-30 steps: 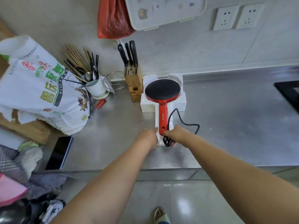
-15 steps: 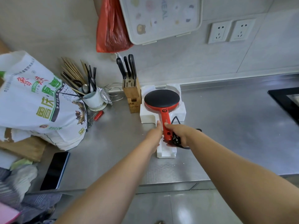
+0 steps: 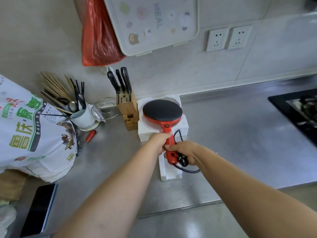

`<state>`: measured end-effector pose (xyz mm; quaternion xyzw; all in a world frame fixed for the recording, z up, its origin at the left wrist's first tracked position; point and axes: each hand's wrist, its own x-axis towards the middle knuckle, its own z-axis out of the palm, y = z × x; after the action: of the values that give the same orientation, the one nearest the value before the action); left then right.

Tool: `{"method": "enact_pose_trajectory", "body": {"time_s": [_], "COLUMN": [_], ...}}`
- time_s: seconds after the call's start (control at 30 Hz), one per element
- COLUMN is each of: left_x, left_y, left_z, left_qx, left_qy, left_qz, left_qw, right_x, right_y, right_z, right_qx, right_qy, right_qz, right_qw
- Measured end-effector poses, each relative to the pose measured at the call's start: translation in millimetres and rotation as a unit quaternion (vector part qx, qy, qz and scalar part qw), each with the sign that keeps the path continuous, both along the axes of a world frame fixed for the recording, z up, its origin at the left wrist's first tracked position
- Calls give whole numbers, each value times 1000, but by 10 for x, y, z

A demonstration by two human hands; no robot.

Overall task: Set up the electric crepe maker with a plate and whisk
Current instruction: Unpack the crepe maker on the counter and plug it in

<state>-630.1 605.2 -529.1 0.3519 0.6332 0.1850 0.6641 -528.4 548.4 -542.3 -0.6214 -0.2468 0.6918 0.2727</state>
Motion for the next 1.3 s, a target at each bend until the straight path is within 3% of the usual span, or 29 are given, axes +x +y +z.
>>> {"method": "enact_pose_trajectory", "body": {"time_s": [0.33,0.63,0.93,1.3], "left_x": [555,1363,2802,3679], "left_y": [77,37,-114,-168], "left_z": [147,205,18,-509], "left_qx": [28,35,-13,-69], "left_qy": [-50,-75,-74,-60], "left_qz": [15,29,96,163], "left_qw": [998,996,993,982], "right_x": [702,1653,3200,4055], "right_y": [-90,-121,-5,119], "right_z": [295,417,335,-263], "right_qx": [62,89,73,71], "right_qy": [-6,-89,-189,-237], "right_qz": [53,111,248,330], "right_qw": [997,986,947,911]}}
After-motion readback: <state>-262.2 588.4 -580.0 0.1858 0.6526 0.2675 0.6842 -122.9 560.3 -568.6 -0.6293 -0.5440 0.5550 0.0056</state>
